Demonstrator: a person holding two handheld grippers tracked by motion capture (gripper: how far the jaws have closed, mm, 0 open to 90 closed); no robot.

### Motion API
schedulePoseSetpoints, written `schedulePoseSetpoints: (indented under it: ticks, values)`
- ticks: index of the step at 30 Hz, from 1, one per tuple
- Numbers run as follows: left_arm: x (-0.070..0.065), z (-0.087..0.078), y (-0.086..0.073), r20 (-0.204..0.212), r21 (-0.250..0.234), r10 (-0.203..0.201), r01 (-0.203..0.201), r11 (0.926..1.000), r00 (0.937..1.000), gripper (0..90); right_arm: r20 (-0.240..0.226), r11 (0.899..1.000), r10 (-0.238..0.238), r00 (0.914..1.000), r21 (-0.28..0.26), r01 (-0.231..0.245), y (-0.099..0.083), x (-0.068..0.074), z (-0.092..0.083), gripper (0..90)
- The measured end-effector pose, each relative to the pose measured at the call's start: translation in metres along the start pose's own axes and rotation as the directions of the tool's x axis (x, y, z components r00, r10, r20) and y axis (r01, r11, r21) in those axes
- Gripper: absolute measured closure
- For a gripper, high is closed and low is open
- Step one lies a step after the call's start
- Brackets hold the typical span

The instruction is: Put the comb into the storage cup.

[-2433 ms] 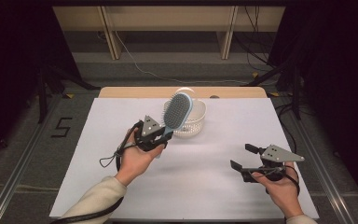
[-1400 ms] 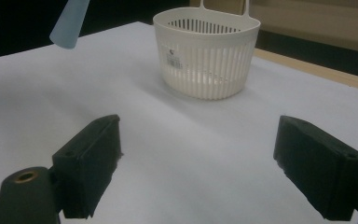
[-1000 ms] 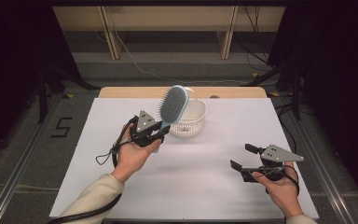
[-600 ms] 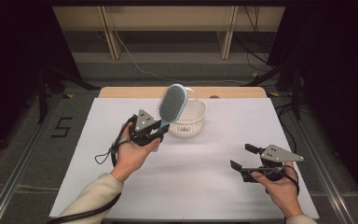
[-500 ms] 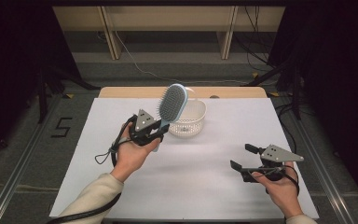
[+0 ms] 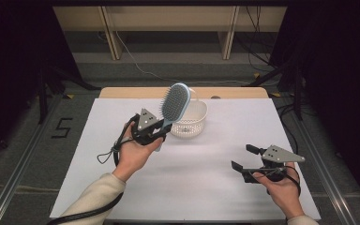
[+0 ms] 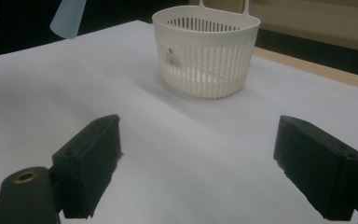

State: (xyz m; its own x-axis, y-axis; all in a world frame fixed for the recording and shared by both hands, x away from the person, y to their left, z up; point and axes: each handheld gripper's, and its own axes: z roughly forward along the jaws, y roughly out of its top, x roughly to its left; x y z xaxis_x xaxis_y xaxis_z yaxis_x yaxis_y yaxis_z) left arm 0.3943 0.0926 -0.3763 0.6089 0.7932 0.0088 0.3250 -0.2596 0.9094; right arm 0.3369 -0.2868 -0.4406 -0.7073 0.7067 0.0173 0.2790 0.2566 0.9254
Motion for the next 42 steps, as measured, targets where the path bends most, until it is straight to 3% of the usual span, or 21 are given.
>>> schedulePoseSetpoints:
  ticks: [42]
  values:
    - [0.007, 0.005, 0.017, -0.001, -0.043, -0.017, 0.017, 0.9989, 0.9999, 69.8, -0.003, 1.000, 0.006, 1.0000, 0.007, -0.006, 0.000, 0.001, 0.002, 15.5]
